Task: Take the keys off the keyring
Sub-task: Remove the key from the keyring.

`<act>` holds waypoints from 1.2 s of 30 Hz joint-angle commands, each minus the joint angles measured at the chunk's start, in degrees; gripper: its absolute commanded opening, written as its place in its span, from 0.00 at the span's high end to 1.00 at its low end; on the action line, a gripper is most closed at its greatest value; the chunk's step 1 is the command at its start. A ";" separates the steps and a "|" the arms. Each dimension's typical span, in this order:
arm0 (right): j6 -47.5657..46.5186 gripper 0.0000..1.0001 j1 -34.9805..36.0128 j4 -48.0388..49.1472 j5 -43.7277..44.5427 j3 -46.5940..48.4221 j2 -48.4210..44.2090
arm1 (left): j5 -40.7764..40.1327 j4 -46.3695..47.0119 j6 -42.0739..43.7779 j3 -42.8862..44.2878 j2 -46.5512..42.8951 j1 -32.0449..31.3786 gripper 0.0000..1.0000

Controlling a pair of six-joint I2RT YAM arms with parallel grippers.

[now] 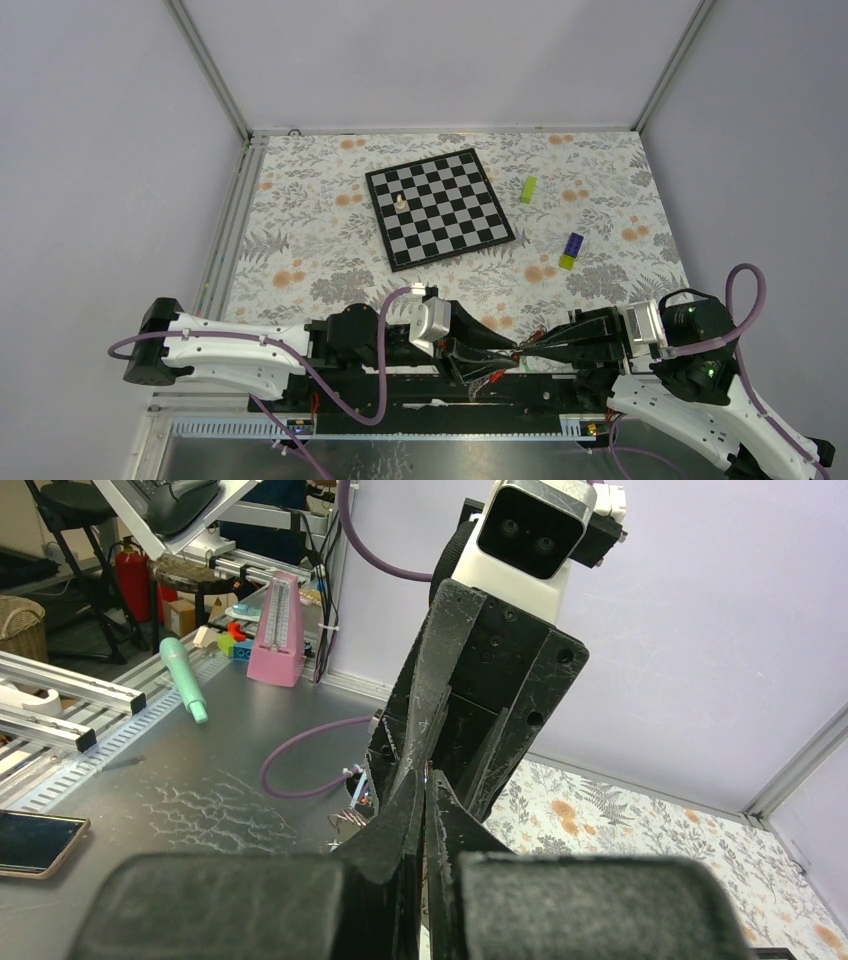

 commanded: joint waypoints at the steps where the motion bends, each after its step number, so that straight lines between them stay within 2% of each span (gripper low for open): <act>1: 0.53 1.00 -0.12 2.20 -0.31 0.22 -0.53 | 0.01 3.55 0.27 1.70 -1.11 -0.08 0.70; 11: -0.56 1.00 -0.12 -2.94 0.78 0.96 -1.52 | -0.48 3.14 0.60 1.12 -2.87 -0.09 0.80; 19: -2.11 1.00 -0.12 -9.28 1.99 3.09 -2.14 | 0.11 -6.53 1.67 4.39 -3.69 -0.11 0.86; 24: -1.97 1.00 -0.12 -9.20 2.08 3.34 -2.12 | 0.53 -8.05 1.63 4.73 -3.62 -0.11 0.88; 29: -2.24 1.00 -0.12 -9.06 2.42 3.36 -1.81 | 0.58 -8.43 1.55 5.10 -3.28 -0.09 1.00; 36: -4.68 1.00 -0.12 -12.74 2.76 4.60 -1.29 | 0.24 -11.74 2.06 6.48 -3.37 -0.11 1.00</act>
